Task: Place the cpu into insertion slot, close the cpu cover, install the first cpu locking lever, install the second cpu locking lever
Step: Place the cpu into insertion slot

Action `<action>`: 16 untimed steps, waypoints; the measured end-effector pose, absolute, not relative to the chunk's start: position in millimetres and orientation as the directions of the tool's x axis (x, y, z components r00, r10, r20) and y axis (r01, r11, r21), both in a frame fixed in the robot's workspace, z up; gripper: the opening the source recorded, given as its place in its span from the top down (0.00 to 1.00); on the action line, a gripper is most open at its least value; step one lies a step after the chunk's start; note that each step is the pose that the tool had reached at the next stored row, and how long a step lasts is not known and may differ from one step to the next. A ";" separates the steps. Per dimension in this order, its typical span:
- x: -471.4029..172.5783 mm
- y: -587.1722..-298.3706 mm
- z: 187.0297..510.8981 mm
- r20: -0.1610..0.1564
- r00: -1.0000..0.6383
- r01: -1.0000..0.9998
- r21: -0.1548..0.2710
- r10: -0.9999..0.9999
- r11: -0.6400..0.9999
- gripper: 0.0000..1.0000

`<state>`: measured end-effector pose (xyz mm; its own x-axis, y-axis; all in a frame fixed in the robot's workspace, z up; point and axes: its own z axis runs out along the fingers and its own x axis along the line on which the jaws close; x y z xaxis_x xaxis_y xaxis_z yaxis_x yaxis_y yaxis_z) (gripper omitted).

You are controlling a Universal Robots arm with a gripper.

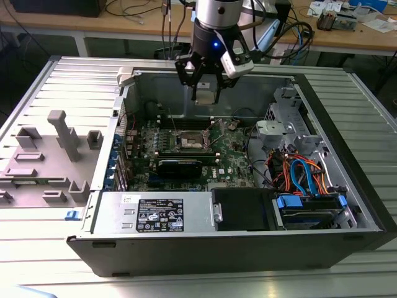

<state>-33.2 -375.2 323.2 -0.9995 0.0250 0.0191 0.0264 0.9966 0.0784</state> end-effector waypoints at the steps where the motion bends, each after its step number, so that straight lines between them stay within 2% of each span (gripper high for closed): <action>1: -33.4 -375.3 323.0 0.019 -1.000 0.026 0.078 0.025 0.997 0.45; 16: -36.5 -376.7 319.7 0.019 -1.000 0.026 0.078 0.025 0.997 0.45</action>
<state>-36.5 -376.7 319.7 -0.9995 0.0250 0.0190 0.0264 0.9966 0.0780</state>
